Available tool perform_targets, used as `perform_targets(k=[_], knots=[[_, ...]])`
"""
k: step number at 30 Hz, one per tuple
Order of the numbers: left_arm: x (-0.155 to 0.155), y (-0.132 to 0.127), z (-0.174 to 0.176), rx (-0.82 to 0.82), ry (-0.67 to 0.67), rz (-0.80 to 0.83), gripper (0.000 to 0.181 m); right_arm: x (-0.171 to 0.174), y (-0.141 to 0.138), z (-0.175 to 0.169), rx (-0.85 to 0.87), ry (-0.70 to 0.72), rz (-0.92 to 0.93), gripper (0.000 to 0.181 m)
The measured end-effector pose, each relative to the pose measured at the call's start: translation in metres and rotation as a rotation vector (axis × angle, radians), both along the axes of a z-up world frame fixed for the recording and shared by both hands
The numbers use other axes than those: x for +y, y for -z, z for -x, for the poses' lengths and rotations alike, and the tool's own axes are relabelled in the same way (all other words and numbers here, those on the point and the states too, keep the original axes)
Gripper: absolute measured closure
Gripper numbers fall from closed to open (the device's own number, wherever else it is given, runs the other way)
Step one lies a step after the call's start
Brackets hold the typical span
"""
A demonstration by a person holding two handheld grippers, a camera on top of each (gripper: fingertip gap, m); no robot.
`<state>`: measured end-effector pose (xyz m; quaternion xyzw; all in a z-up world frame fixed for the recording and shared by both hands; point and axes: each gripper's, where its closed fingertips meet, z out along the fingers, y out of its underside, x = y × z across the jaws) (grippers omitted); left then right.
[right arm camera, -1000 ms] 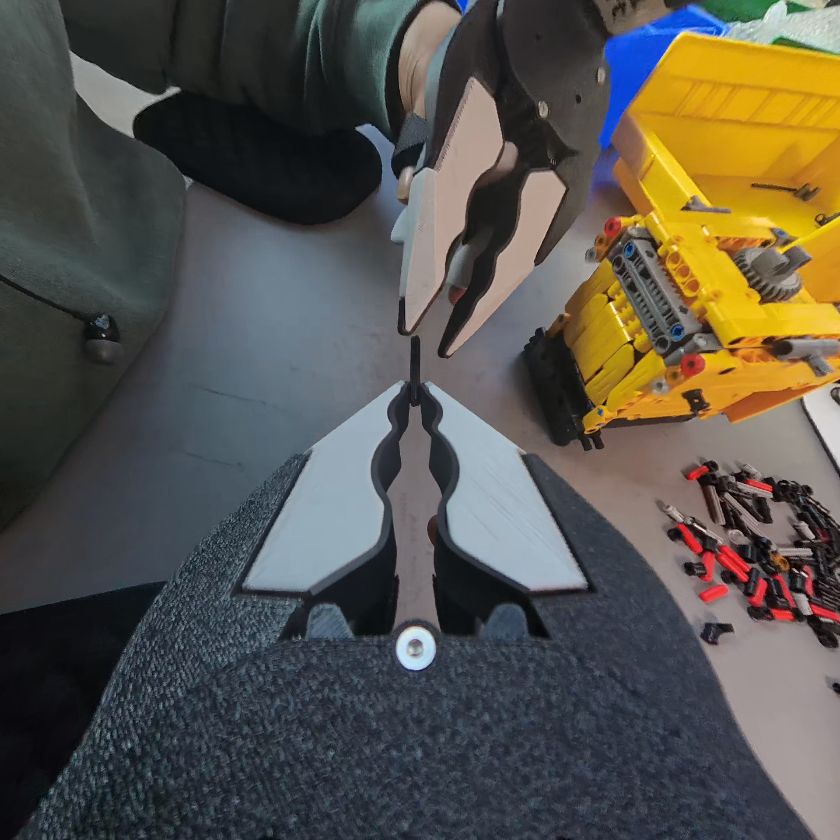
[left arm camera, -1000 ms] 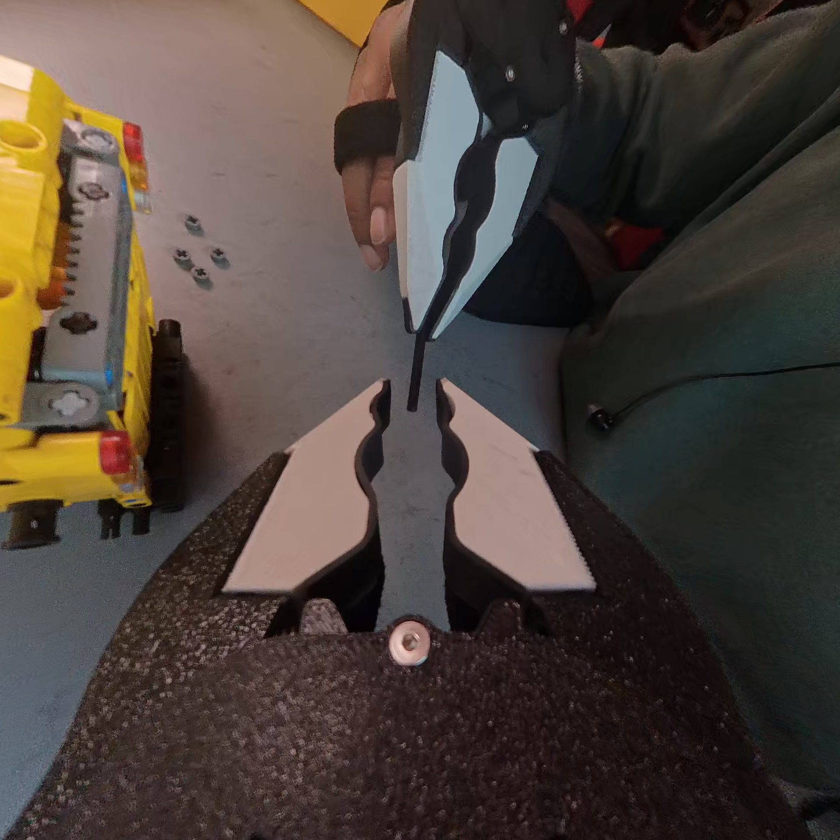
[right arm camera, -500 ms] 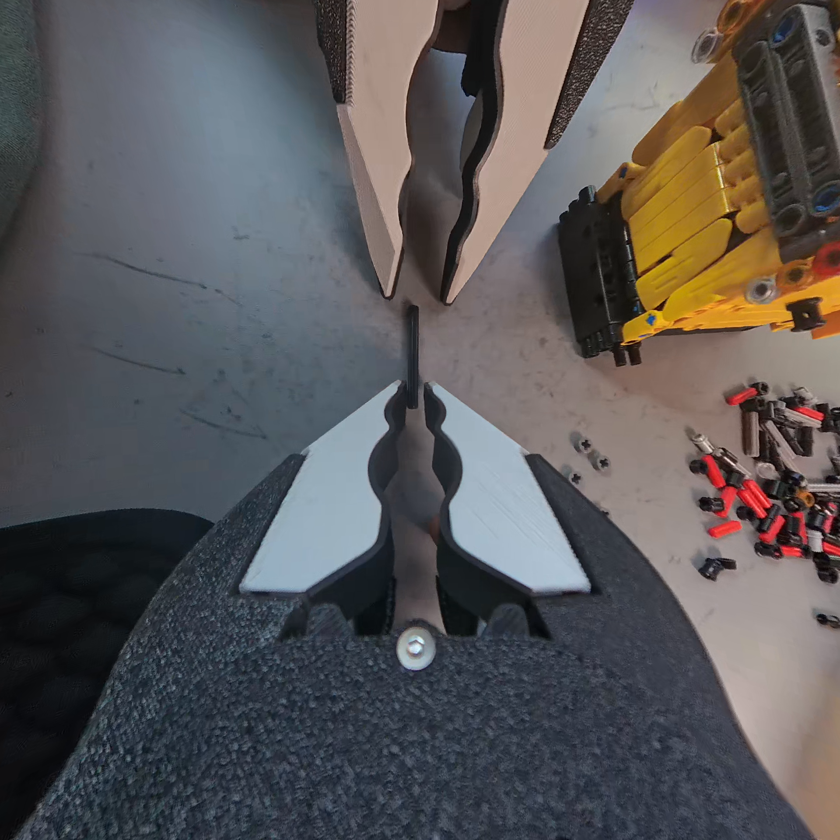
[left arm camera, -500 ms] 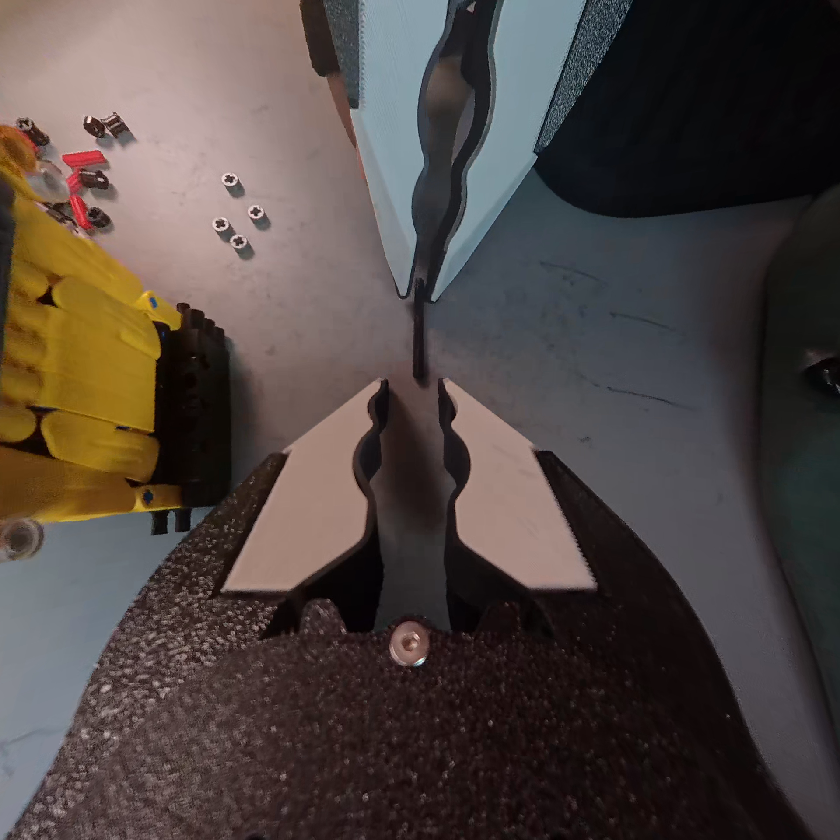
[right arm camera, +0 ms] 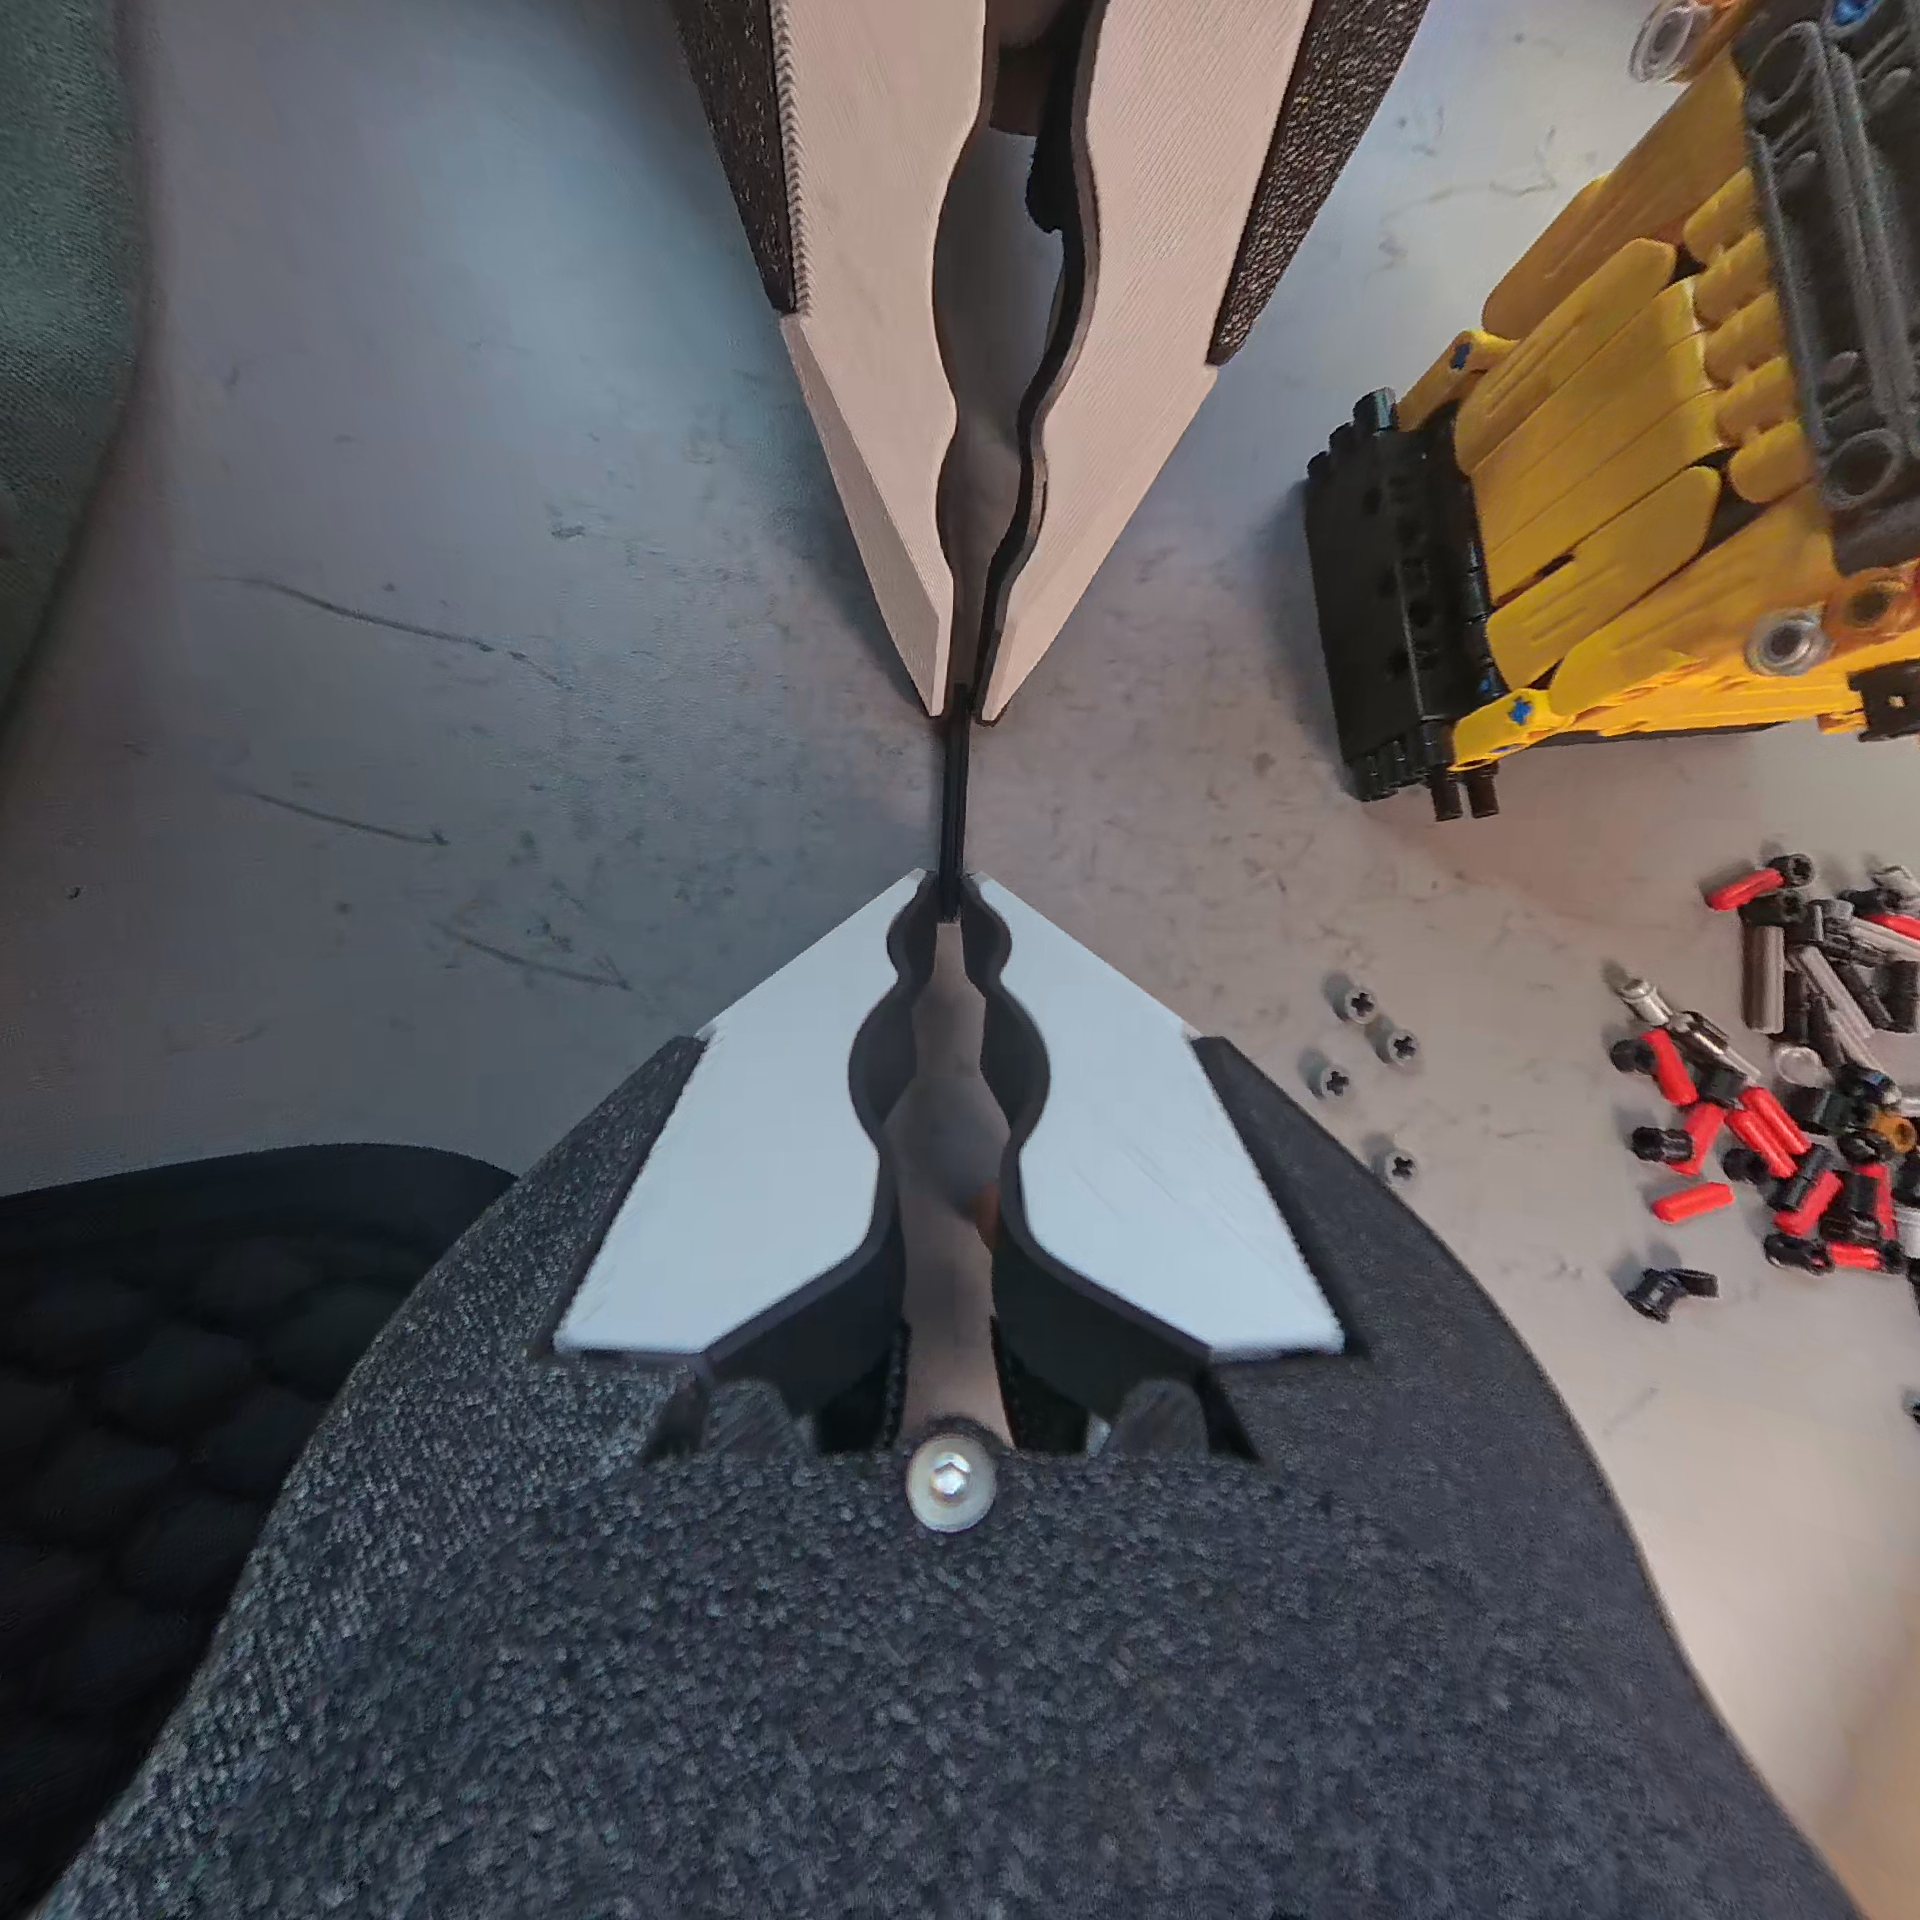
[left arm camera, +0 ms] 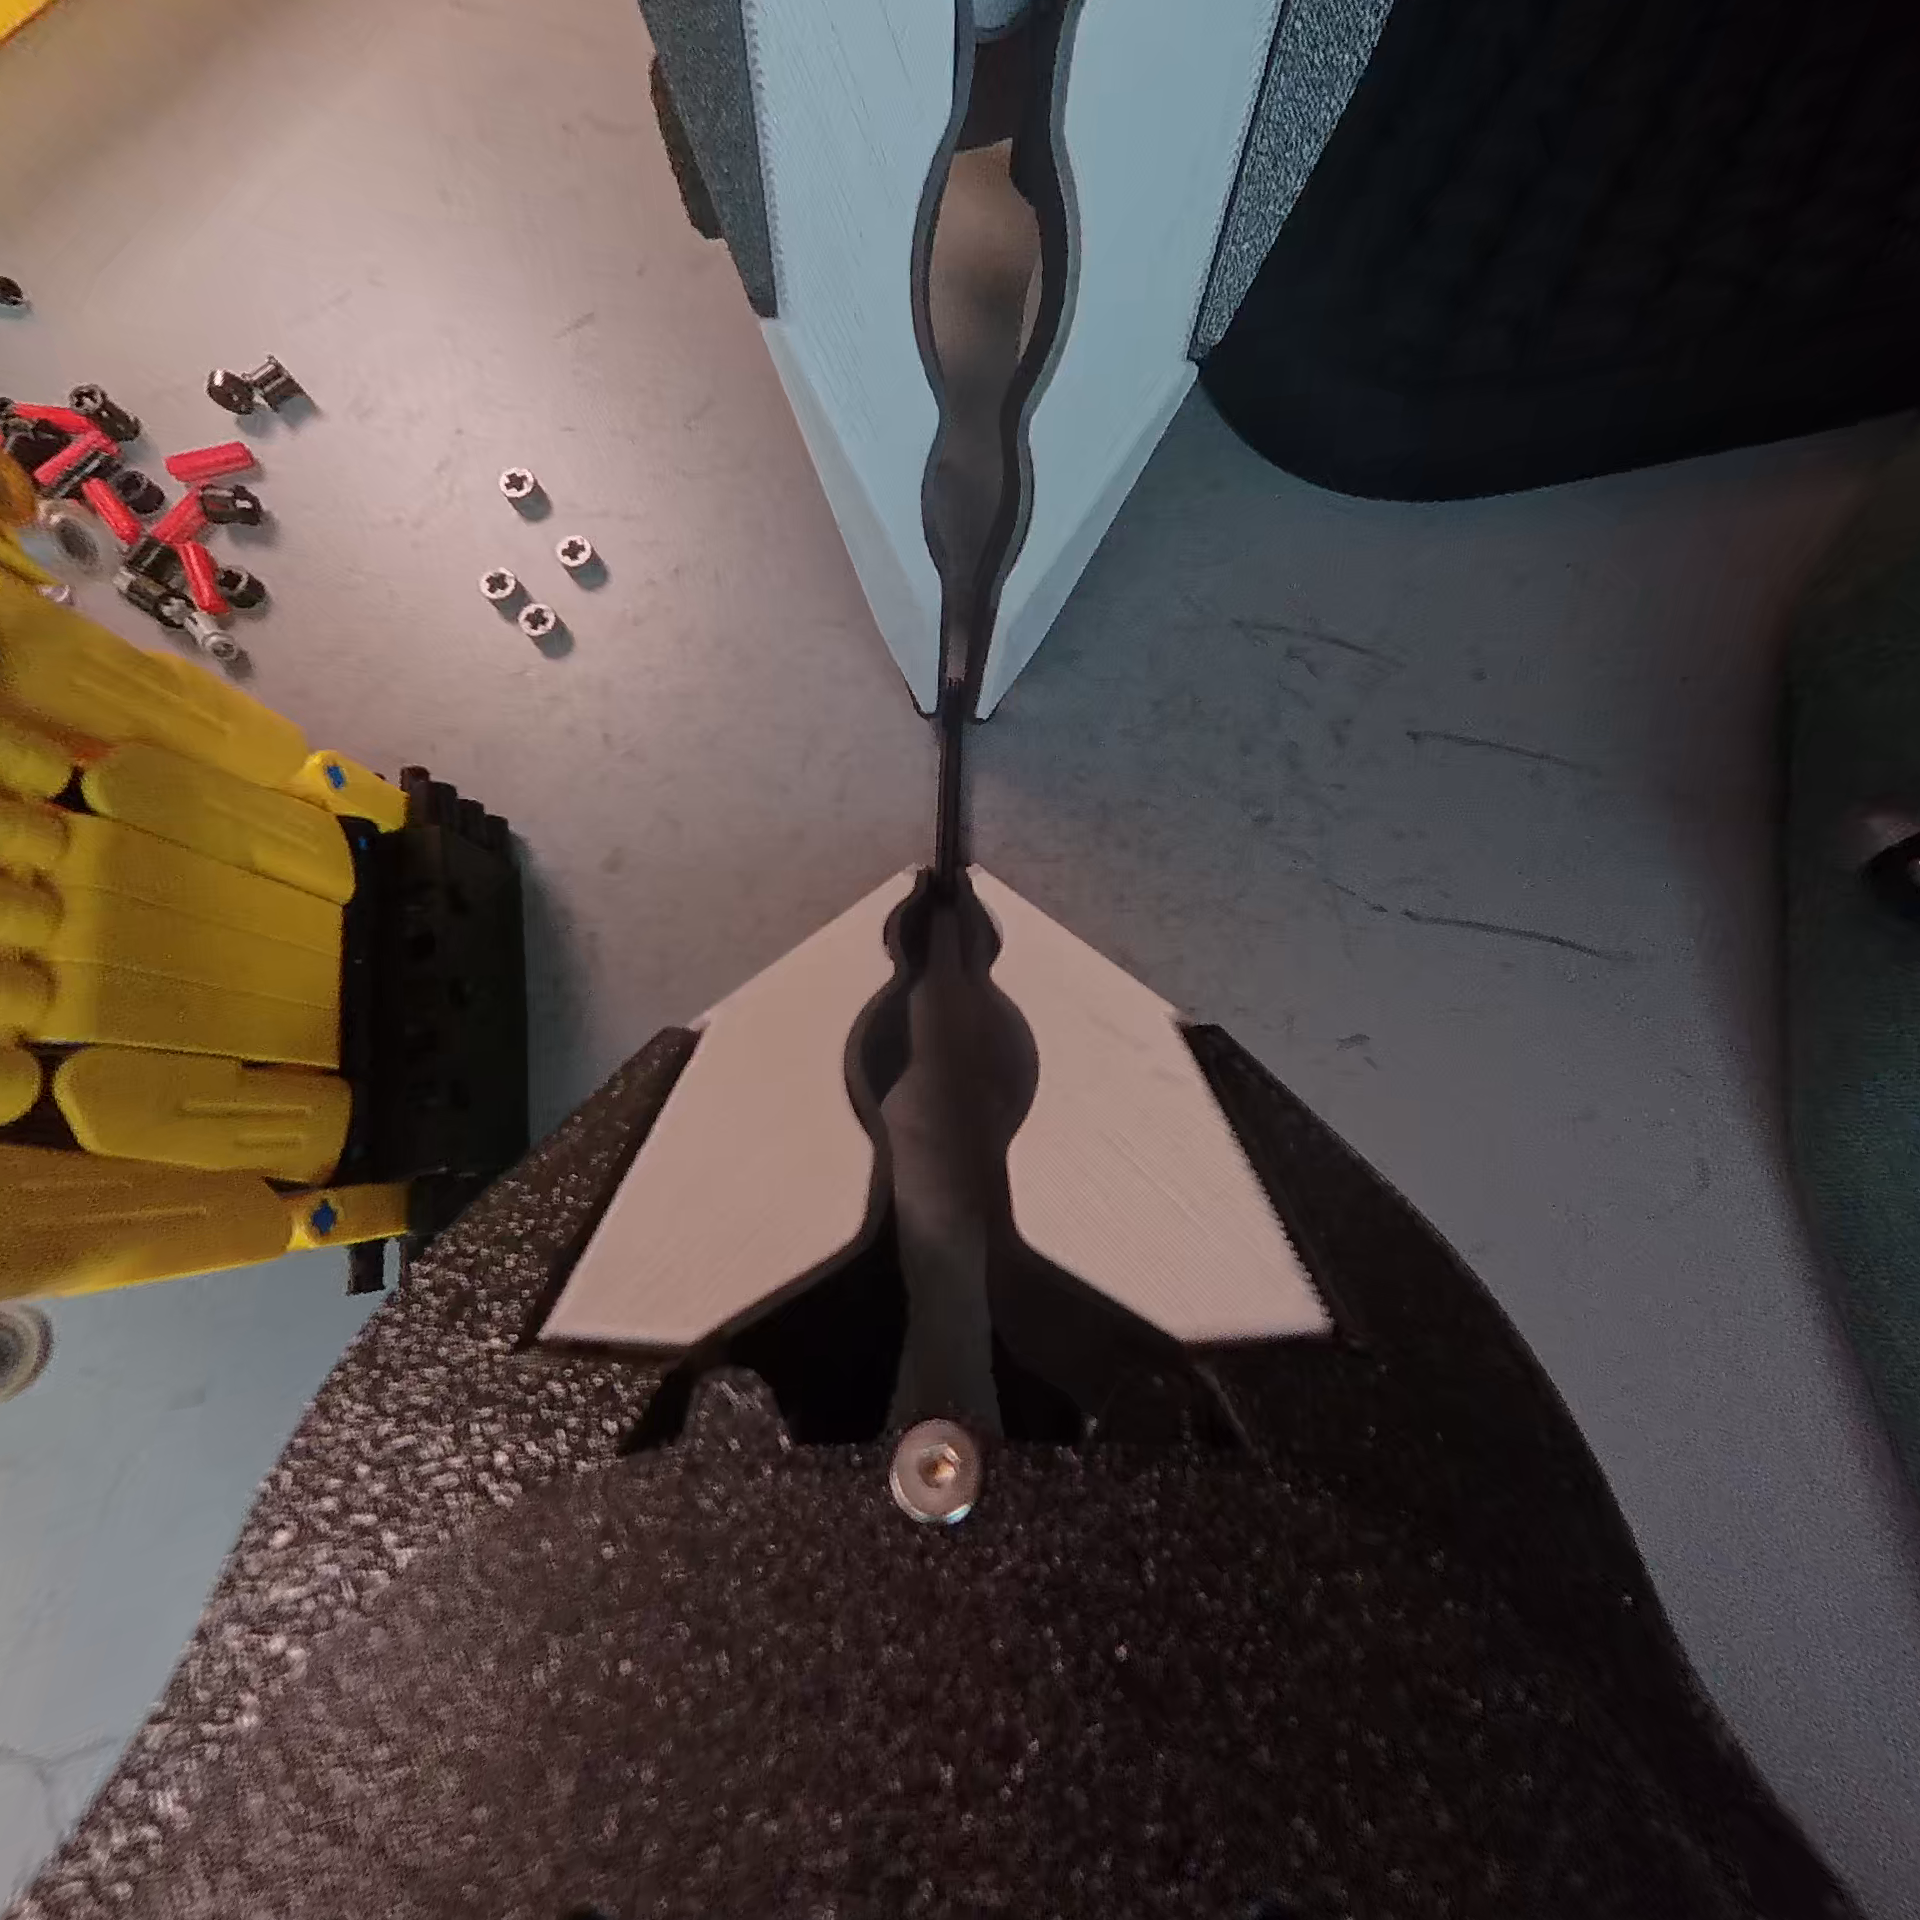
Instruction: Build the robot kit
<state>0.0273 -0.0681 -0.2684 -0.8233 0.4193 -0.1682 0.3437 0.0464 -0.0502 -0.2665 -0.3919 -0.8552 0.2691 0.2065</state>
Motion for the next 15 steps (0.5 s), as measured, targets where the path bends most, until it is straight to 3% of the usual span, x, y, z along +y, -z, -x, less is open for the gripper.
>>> perform_targets(k=[15], knots=[[-0.0001,-0.0004,-0.0005,-0.032,-0.006,0.012,0.178,0.0001,0.0002,-0.0003,0.002,0.016,0.010,0.178]])
